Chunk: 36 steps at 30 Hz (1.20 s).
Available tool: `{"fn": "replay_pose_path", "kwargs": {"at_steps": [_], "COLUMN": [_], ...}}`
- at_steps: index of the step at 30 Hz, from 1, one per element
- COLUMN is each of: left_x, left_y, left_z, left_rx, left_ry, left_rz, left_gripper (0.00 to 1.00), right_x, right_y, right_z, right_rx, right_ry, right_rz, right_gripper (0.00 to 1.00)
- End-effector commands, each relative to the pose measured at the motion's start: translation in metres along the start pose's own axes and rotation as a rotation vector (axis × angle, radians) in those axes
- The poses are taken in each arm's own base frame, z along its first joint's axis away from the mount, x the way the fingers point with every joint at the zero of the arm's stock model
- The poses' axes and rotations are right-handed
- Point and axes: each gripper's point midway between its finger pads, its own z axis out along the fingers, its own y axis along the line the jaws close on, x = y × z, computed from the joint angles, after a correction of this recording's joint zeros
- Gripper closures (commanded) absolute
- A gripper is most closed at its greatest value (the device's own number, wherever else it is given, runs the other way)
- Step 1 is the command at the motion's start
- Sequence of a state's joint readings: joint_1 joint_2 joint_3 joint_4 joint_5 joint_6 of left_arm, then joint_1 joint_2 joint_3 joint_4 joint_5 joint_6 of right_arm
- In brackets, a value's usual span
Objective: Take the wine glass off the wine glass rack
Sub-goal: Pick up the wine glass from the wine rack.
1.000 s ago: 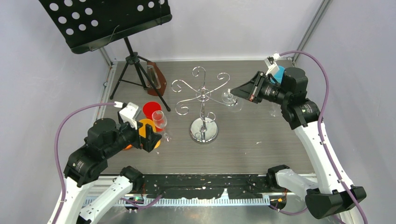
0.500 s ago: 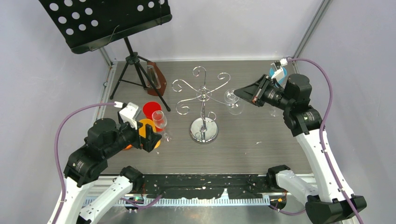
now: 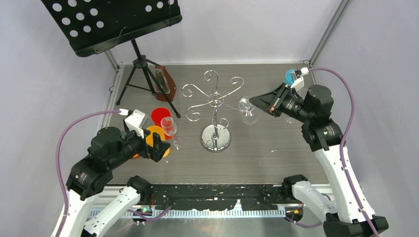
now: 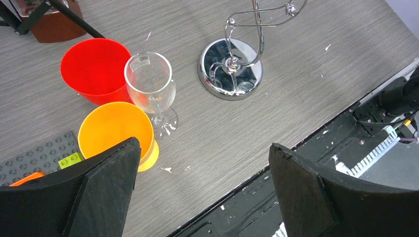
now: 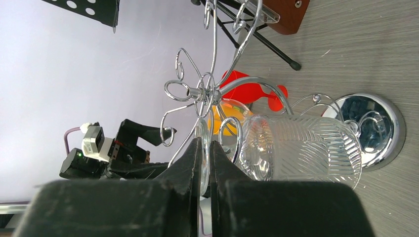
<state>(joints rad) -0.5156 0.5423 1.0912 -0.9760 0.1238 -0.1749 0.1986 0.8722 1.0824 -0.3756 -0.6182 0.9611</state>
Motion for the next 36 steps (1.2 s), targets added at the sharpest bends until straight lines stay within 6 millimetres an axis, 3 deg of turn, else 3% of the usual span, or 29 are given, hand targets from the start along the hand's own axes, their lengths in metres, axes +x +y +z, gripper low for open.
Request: {"fn": "replay_pose_path", "kwargs": {"at_steps": [1,17,36], "left_x": [-0.008,-0.009,-0.008], "left_y": [0.001,-0.001,0.000], "left_z": [-0.001,-0.001,-0.001], "left_rx": [-0.006,0.005,0.002], "left_ry": [-0.046,-0.045,-0.033], "left_rz": [0.012,0.013,0.021], "left_gripper": [0.01,0.01,0.01], "right_x": [-0.010,-0.007,0.000], "right_y": [0.031,0.034,0.040], "right_z": [-0.009,-0.011,0.009], "right_rx": [-0.106,-0.122,-0.131], "right_ry": [-0.053,-0.049,-0.025], "right_rz": [-0.046,-0.041,-0.034], "right_gripper": [0.94,0.94,0.94]}}
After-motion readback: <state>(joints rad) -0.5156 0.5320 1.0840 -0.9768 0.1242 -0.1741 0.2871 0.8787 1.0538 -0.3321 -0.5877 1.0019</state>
